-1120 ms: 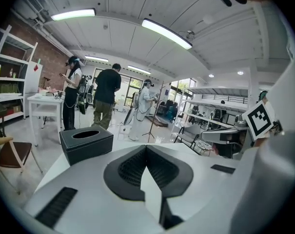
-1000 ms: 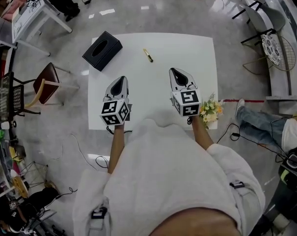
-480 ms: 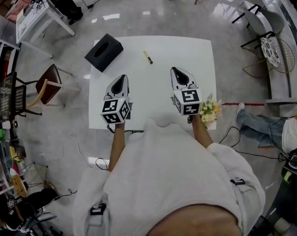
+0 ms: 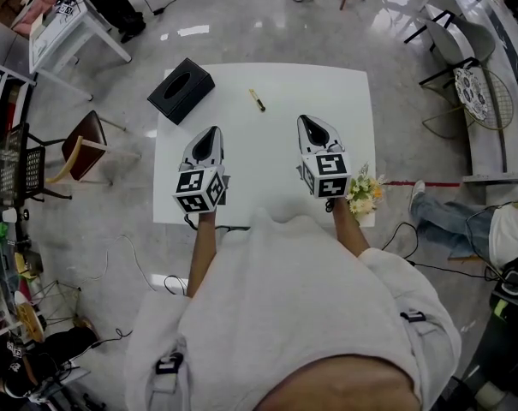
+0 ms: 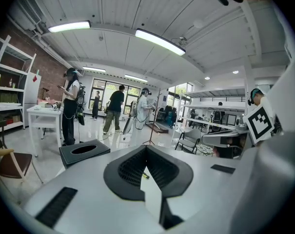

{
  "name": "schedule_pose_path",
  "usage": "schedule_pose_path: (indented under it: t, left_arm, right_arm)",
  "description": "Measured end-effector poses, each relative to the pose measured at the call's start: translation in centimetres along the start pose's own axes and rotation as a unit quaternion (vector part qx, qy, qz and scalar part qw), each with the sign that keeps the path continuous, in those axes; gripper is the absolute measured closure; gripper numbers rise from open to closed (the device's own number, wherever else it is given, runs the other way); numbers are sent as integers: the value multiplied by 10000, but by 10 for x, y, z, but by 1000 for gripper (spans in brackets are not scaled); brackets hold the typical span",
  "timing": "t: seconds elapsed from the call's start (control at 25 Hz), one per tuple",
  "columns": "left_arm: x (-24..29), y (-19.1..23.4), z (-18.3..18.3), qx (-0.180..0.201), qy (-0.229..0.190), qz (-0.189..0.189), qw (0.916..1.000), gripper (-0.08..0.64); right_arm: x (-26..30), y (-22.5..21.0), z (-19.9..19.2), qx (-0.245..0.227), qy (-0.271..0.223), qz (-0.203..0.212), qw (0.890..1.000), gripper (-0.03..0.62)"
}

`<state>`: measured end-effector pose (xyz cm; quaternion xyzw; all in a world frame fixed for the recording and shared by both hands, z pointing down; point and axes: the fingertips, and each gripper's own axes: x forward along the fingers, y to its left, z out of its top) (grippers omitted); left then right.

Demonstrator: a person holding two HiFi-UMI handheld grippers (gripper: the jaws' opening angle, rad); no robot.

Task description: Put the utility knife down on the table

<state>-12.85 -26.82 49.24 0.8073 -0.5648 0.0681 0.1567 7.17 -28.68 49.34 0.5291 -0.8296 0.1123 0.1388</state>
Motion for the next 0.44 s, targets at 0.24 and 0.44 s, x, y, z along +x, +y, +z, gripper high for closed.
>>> schedule_pose_path:
  t: [0.24, 0.44]
  left_arm:
    - [-1, 2, -1, -7, -8, 19, 10000, 540]
    - [0, 2, -3, -3, 15, 16, 10000, 541]
  right_arm:
    - [2, 1, -3, -27, 39, 17, 10000, 561]
    - [3, 2, -4, -51, 38, 33, 10000, 560]
